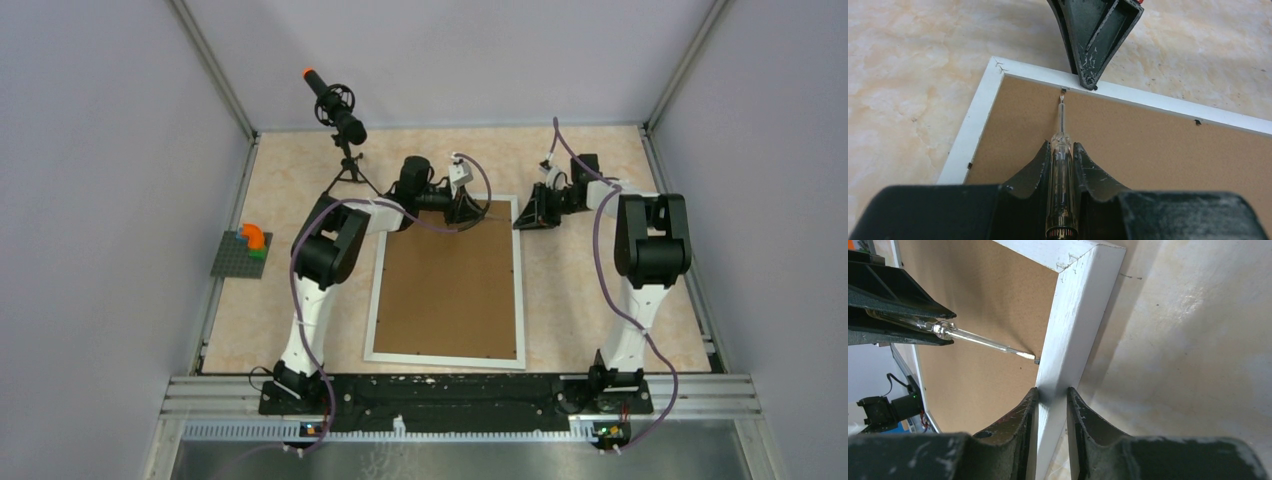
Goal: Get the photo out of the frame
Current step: Release the photo frame item from the photo frame.
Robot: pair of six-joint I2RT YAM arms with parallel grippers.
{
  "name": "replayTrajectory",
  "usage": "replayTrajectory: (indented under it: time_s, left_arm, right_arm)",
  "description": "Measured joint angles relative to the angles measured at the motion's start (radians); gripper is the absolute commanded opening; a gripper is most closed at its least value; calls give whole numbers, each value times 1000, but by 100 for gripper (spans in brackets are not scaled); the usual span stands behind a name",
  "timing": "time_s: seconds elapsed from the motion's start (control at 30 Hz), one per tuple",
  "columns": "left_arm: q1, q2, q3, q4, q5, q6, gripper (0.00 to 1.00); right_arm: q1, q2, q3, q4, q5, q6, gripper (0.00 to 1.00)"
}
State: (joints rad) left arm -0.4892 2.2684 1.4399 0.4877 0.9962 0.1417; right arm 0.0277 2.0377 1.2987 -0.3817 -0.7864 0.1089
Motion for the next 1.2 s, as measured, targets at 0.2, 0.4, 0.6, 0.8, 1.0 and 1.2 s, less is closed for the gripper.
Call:
replayTrajectory:
  time_s: [0.2, 0.4, 0.6, 0.8, 1.0, 1.2]
  left_arm:
    - [-10, 30, 65, -58, -15, 24, 0]
    - [-13, 32, 91, -112, -16, 57, 0]
    - [-2, 32, 93, -130, -6, 77, 0]
    - [11, 31, 72, -119, 14, 78, 0]
    - [19, 31, 52, -79, 15, 42, 0]
    - [21, 31, 47, -70, 18, 37, 0]
  right_arm:
    - [0, 3, 18, -16, 5, 0, 16]
    - [1, 6, 20, -19, 7, 0, 14]
    - [2, 9, 32, -34, 15, 0, 13]
    - [9, 21, 46, -34, 5, 0, 10]
    - [13, 23, 52, -39, 6, -4, 9]
    - [13, 23, 52, -39, 5, -9, 8]
